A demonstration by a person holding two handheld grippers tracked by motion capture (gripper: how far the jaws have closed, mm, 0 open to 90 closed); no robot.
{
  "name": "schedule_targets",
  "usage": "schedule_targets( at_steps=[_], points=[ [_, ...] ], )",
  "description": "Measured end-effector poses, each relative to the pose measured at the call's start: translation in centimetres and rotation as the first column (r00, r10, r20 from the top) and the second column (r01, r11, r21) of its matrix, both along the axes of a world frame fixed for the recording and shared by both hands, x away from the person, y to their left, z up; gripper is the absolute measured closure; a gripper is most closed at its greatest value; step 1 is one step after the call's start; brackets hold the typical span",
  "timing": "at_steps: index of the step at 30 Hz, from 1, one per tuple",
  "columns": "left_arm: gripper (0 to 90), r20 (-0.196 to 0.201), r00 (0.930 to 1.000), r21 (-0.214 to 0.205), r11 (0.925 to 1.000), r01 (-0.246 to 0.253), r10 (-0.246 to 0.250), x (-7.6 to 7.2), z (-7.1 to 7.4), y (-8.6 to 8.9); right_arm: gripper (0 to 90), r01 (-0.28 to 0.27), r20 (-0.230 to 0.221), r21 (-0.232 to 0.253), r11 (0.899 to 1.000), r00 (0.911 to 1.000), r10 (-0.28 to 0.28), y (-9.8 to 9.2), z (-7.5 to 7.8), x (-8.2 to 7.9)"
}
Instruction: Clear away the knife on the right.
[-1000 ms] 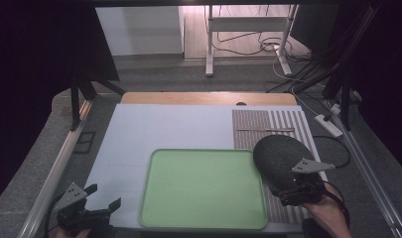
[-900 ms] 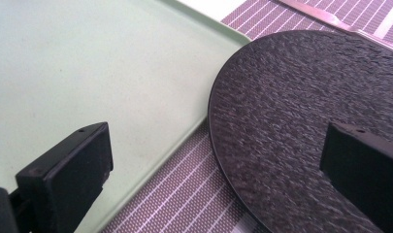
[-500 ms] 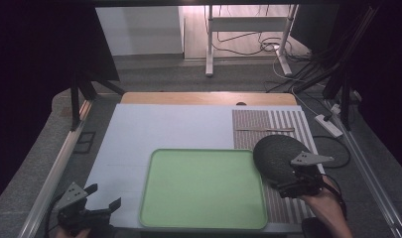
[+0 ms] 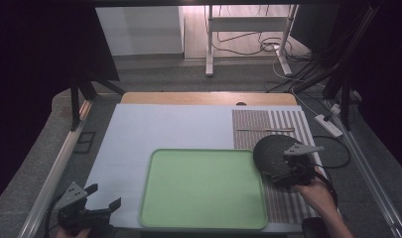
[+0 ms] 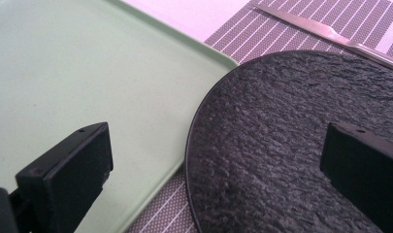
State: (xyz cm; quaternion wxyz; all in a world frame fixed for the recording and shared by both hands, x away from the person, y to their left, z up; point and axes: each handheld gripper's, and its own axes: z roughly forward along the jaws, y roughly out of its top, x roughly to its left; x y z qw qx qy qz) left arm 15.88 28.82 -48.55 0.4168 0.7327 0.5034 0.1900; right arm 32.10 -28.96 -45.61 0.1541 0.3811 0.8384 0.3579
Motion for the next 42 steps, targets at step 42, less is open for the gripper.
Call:
schedule_targets(
  at_steps=[42],
  points=[
    [3.4,-0.003,1.0000,0.000,1.0000,0.004,-0.004,0.1,0.0,0.0,0.0,0.057,-0.062,-0.076,0.995,0.9961,-0.062,2.8,-1.7,8.9]
  ],
)
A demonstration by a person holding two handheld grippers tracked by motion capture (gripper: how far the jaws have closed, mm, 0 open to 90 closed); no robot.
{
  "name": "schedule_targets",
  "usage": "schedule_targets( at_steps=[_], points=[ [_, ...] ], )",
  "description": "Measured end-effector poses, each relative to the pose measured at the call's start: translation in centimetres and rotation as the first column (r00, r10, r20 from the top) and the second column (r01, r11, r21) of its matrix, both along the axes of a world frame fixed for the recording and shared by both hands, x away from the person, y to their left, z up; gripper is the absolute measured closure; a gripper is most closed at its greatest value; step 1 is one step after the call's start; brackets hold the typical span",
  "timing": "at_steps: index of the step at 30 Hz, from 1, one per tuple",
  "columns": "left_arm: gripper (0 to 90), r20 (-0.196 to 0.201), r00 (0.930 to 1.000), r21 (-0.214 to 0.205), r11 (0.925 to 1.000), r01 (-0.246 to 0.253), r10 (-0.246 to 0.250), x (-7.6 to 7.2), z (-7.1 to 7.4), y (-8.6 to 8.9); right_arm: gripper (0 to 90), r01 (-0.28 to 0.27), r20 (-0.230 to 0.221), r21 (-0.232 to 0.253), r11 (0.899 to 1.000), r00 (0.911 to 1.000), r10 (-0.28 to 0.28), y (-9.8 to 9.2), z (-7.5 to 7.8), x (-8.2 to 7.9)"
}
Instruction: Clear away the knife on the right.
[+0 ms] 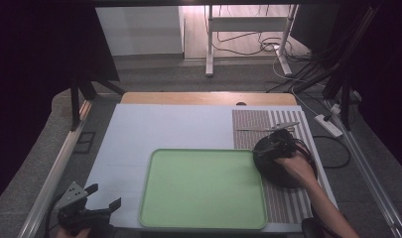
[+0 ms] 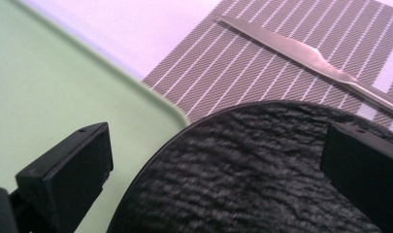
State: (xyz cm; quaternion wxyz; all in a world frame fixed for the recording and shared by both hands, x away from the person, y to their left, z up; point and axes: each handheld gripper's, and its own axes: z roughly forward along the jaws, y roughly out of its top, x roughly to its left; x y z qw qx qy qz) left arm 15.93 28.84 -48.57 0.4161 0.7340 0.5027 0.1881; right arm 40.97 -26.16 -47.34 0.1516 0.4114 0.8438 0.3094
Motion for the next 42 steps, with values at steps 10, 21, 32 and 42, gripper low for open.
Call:
schedule_targets(
  at_steps=[10,21,32,42],
  points=[
    [3.4,0.002,1.0000,0.000,1.0000,0.001,-0.001,0.0,0.0,0.0,0.0,0.034,-0.028,-0.032,0.999,0.9990,-0.035,1.2,-0.4,1.9],
    [3.4,0.002,1.0000,-0.001,1.0000,0.001,-0.001,0.0,0.0,0.0,0.0,0.046,-0.047,-0.027,0.999,0.9977,-0.048,1.2,-0.7,4.2],
    [3.4,0.003,1.0000,0.002,1.0000,0.002,-0.002,0.0,0.0,0.0,24.6,0.022,-0.072,-0.021,1.000,0.9971,-0.023,1.5,-0.4,5.6],
    [3.5,0.004,1.0000,0.003,1.0000,0.003,-0.003,0.0,0.0,0.0,73.3,-0.067,-0.145,0.012,0.998,0.9871,0.068,2.2,-0.9,7.3]
  ],
)
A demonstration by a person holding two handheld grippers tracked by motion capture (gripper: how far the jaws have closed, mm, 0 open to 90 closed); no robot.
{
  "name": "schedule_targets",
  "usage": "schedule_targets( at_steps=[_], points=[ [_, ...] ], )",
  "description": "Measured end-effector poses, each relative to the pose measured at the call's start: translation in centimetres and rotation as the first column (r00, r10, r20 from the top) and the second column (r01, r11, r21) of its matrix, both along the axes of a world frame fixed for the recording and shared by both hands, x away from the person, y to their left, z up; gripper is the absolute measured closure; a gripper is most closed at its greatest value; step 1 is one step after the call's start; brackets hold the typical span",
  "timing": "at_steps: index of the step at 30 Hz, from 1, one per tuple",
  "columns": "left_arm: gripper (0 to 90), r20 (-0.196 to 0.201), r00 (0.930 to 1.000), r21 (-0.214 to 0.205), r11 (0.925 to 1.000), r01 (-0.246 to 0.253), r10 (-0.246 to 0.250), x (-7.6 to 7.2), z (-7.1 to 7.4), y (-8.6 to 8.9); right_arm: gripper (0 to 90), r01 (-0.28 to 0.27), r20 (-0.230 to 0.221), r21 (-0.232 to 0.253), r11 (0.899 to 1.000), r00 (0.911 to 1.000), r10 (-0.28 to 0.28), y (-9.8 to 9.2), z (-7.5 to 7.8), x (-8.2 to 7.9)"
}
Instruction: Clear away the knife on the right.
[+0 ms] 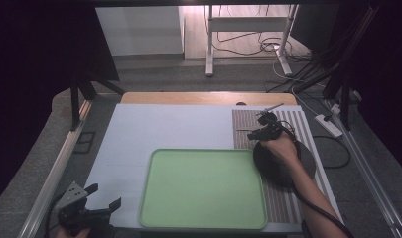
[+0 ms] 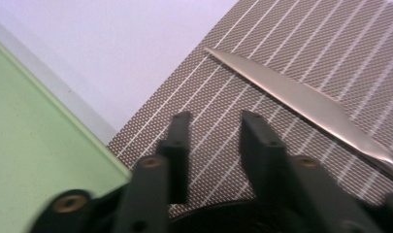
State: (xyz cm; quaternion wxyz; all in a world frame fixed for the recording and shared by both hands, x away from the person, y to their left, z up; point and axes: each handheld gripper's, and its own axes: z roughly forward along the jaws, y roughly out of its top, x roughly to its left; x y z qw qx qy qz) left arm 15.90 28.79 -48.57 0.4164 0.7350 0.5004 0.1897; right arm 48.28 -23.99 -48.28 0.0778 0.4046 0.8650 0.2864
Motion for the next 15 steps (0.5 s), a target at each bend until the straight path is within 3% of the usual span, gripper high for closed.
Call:
schedule_targets(
  at_steps=[3,10,15],
  points=[
    [3.6,0.001,1.0000,0.002,1.0000,0.001,-0.001,0.0,0.0,0.0,86.3,-0.023,-0.034,-0.030,0.999,0.9992,0.022,0.3,-0.6,0.6],
    [3.7,0.001,1.0000,0.006,1.0000,0.001,-0.001,0.0,0.0,-0.1,89.6,-0.025,-0.056,-0.074,0.997,0.9982,0.021,0.5,-1.8,1.5],
    [3.8,0.001,1.0000,0.007,1.0000,0.002,-0.002,0.0,0.0,-0.1,89.7,-0.021,-0.045,-0.079,0.997,0.9989,0.017,0.4,-1.8,2.3]
  ],
)
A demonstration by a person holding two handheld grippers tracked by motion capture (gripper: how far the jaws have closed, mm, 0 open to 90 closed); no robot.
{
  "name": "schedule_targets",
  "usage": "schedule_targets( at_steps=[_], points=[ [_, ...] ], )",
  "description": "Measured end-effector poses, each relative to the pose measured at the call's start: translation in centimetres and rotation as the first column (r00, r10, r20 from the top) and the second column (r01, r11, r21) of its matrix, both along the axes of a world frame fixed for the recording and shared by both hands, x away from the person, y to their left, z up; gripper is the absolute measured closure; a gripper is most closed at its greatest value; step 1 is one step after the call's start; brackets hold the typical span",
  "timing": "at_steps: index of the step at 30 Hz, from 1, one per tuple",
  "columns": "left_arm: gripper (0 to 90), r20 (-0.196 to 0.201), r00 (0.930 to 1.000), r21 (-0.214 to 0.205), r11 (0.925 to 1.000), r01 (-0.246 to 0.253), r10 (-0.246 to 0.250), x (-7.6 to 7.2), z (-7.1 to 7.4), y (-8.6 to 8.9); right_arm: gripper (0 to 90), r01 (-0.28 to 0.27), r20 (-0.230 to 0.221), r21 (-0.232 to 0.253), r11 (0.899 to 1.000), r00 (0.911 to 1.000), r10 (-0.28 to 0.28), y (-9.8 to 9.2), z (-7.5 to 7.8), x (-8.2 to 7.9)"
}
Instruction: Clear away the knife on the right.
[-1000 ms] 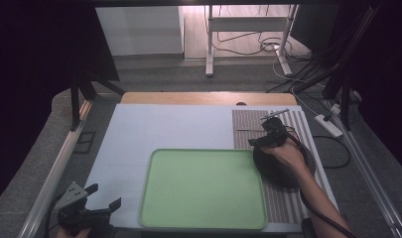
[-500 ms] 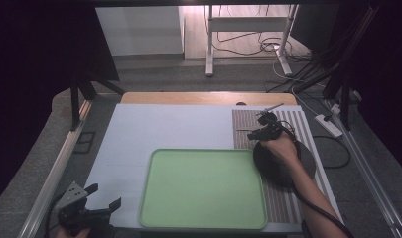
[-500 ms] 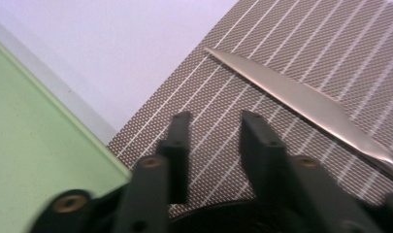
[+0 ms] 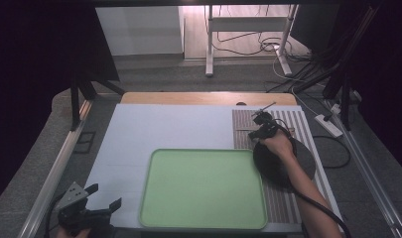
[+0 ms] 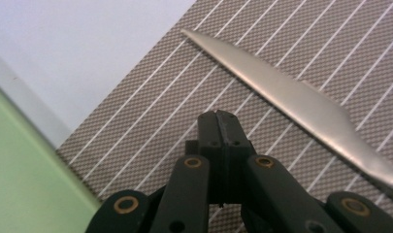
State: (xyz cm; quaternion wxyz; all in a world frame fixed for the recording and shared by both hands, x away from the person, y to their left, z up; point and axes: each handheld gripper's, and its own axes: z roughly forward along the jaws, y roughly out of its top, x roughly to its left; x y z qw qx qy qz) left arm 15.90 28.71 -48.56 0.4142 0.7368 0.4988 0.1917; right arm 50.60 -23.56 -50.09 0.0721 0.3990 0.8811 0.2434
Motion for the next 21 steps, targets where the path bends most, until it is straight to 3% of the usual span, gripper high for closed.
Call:
schedule_targets(
  at_steps=[14,21],
  points=[
    [3.8,0.001,1.0000,0.010,0.9999,0.003,-0.003,0.0,0.0,-0.1,89.8,0.051,0.039,-0.013,0.999,0.9979,-0.051,-0.7,0.0,2.7],
    [3.9,0.001,1.0000,0.010,0.9999,0.003,-0.003,0.0,0.0,-0.1,89.8,0.092,0.043,0.002,0.996,0.9949,-0.092,-1.3,0.0,4.1]
  ],
)
